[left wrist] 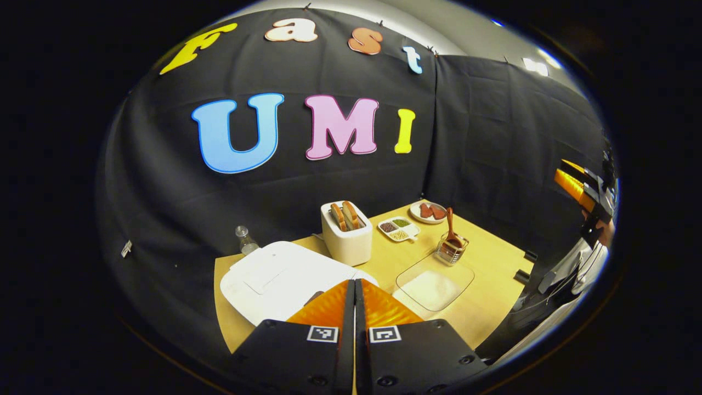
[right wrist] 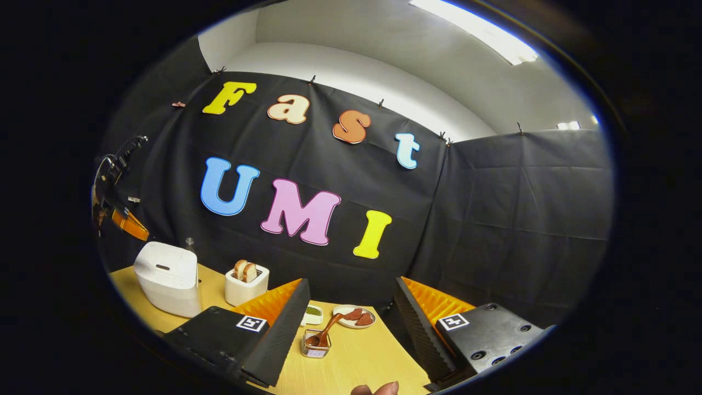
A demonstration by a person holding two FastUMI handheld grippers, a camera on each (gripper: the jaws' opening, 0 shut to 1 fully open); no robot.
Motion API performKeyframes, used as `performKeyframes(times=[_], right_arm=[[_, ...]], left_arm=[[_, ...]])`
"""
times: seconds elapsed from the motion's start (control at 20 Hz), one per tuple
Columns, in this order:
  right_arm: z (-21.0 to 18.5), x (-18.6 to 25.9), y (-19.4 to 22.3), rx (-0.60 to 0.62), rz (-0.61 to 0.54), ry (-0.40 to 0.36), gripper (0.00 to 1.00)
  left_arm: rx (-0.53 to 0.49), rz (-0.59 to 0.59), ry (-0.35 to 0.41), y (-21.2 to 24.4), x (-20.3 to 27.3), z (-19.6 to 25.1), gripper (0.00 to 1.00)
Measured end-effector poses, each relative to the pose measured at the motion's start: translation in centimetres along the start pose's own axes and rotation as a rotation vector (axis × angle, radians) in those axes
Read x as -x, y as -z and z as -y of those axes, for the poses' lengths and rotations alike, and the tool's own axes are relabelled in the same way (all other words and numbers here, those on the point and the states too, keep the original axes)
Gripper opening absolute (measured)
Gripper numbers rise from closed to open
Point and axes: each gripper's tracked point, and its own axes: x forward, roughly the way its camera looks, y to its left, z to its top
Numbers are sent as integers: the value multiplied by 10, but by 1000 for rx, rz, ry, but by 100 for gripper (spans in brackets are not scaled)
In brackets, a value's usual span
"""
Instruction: Close the left gripper, press the button to open the rice cooker; take a wooden spoon from the chopstick holder with the right hand, scoop a spoonful of rice and pour it into the rice cooker, then put the wooden spoon back into the chopstick holder.
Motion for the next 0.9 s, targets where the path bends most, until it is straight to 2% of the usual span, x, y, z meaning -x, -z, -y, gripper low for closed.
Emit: performKeyframes(times=[0.15, 0.3, 0.55, 0.9], right_arm=[[7, 1, 2, 11, -6, 28, 98], [15, 3, 3, 24, -15, 54, 98], [22, 9, 10, 39, -28, 92, 97], [23, 8, 11, 52, -29, 113, 97]], left_arm=[[-8, -89, 34, 20, -31, -20, 7], [27, -179, 85, 44, -59, -34, 7], [31, -261, 86, 69, -87, -55, 7], [-38, -346, 94, 91, -98, -60, 7]])
